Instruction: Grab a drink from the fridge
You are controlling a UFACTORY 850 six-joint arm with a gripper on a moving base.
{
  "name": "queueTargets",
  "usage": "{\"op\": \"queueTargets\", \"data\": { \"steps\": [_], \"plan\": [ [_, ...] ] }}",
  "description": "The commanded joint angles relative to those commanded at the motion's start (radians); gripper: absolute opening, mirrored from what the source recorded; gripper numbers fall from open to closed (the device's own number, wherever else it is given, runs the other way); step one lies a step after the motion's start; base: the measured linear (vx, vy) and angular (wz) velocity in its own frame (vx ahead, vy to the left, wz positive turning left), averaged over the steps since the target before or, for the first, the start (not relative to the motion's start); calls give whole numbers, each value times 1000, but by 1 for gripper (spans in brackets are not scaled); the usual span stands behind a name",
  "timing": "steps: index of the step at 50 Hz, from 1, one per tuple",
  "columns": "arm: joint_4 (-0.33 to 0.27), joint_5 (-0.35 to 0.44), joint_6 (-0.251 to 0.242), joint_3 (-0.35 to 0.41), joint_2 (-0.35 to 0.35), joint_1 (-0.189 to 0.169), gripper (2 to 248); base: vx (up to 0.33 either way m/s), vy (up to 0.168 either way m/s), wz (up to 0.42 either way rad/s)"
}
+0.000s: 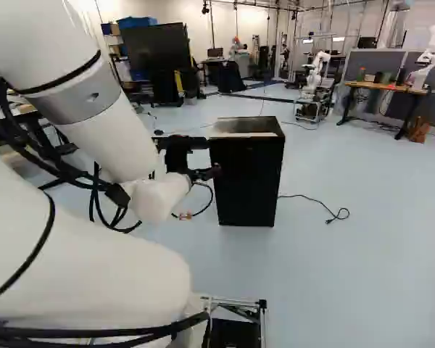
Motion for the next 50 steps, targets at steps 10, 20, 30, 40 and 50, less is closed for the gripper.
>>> {"op": "queueTargets", "data": {
  "steps": [10, 20, 30, 40, 50],
  "plan": [
    [0, 0, 0, 0, 0, 0, 247, 0, 0, 0],
    [0, 0, 0, 0, 0, 0, 247, 0, 0, 0],
    [0, 0, 0, 0, 0, 0, 247, 0, 0, 0],
    [0, 0, 0, 0, 0, 0, 247, 0, 0, 0],
    [0, 0, 0, 0, 0, 0, 247, 29, 0, -3]
  ]
}}
